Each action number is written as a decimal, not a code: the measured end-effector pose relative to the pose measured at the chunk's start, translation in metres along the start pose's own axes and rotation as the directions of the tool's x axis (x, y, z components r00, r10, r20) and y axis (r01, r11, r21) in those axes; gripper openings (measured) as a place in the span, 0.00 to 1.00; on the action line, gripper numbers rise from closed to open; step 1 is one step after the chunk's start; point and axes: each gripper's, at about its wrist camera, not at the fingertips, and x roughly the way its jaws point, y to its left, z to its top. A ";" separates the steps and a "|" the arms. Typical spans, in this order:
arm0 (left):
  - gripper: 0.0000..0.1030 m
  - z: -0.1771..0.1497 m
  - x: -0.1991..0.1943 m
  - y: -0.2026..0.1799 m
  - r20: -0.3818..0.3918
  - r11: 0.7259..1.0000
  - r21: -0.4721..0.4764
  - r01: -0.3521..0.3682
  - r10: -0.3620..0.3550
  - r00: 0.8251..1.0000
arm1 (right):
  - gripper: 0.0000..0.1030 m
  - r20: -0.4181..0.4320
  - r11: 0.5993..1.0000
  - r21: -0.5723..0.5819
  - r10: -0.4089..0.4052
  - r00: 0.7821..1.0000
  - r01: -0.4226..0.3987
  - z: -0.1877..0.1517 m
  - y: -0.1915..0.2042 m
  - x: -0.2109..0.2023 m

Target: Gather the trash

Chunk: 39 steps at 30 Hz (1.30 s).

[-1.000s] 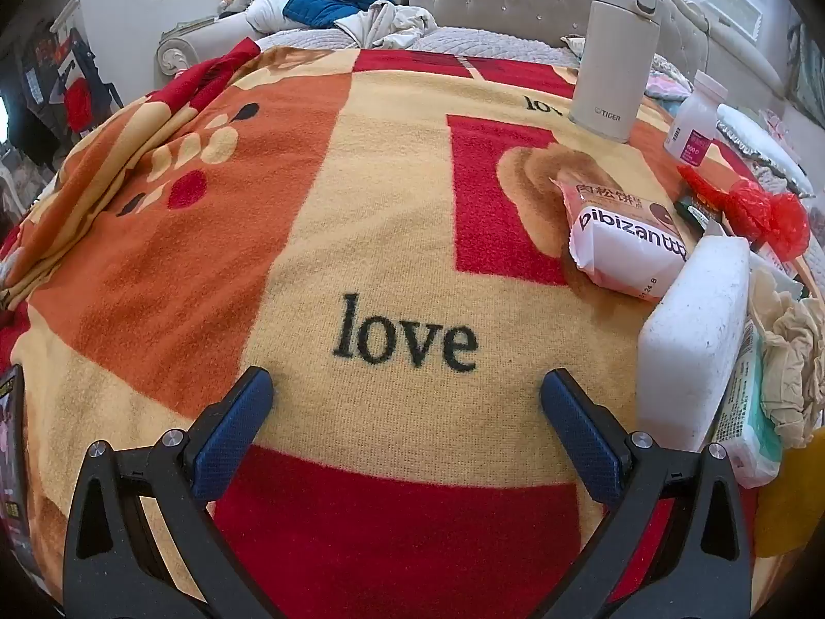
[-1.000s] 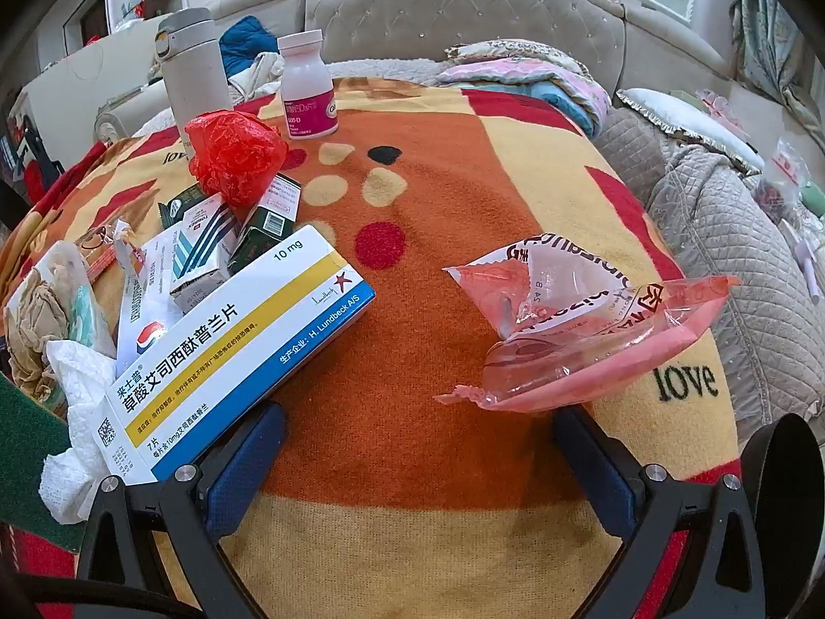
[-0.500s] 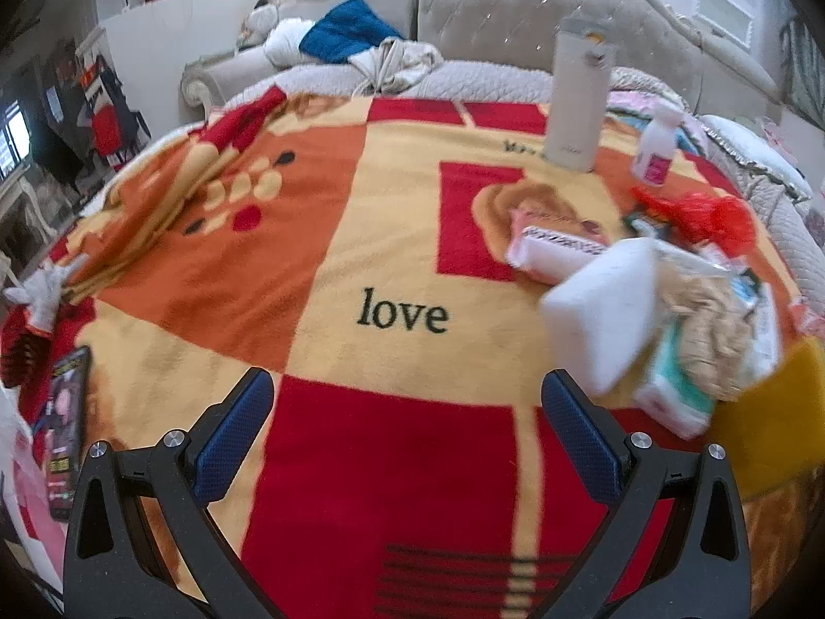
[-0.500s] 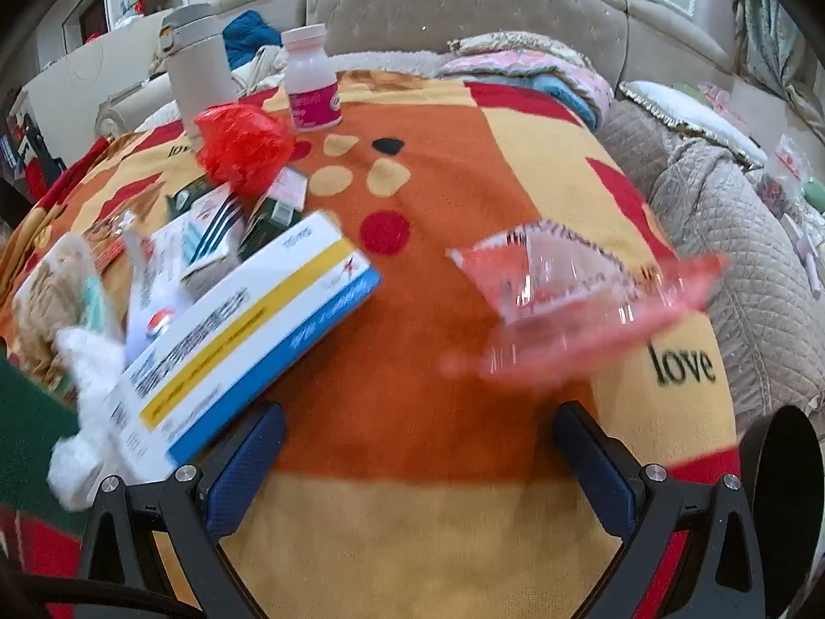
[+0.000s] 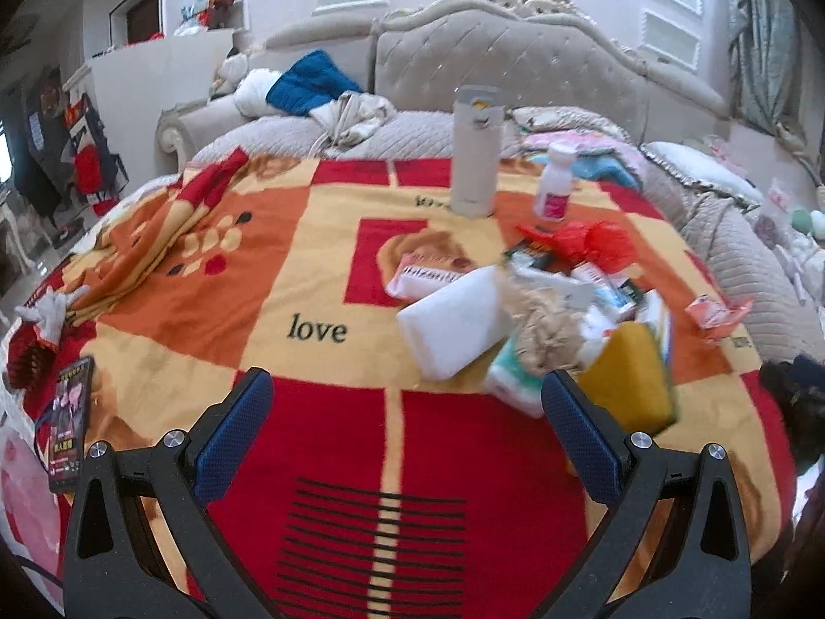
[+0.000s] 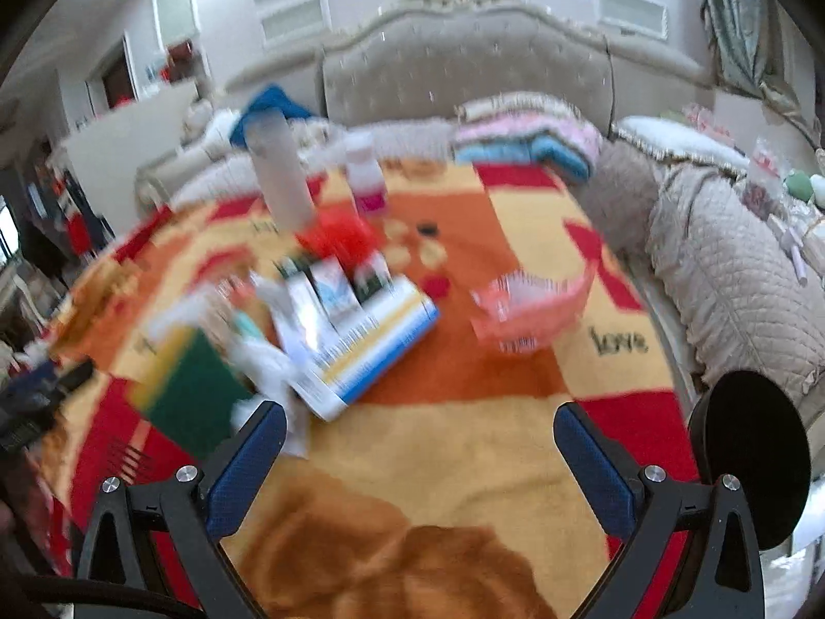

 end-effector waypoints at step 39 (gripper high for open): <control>1.00 0.022 -0.022 -0.009 0.112 0.999 0.027 0.046 -0.048 0.993 | 1.00 0.117 0.989 0.075 -0.133 0.984 0.125 0.029 0.007 -0.027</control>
